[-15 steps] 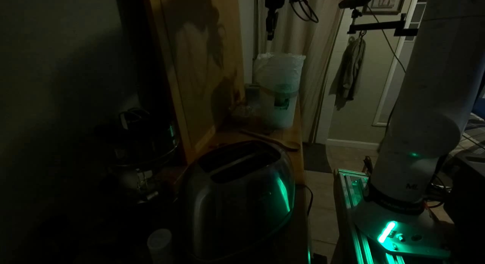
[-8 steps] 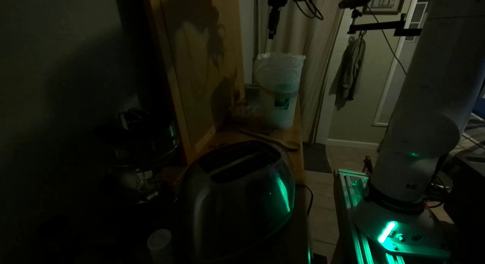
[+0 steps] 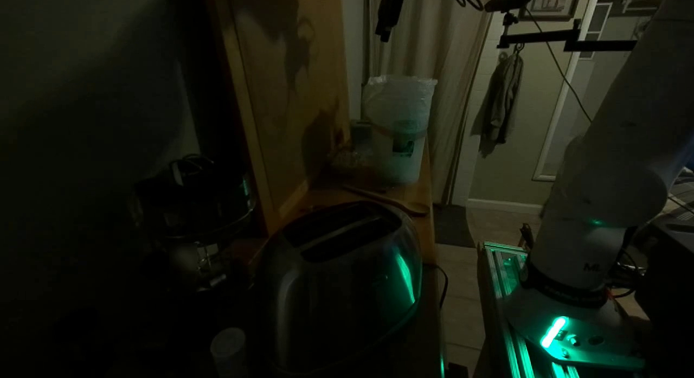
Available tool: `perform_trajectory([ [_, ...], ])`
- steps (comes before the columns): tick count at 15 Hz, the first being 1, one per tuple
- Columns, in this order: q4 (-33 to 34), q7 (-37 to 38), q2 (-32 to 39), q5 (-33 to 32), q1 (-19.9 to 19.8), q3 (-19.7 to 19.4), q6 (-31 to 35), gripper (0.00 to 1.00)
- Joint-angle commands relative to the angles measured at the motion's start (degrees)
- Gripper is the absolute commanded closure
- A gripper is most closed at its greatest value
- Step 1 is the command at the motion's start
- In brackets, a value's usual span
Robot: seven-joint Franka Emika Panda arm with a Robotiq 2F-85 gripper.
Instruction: Throw the clear object into the bin
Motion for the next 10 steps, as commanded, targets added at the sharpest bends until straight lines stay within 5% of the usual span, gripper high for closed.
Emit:
perform_trajectory([
  [1,-8.53,-4.33,-6.79,2.42,4.09,1.48,0.84,0.0],
  [10,-21.73,-0.6,-12.67,2.34,12.23,7.46,9.66,0.0],
])
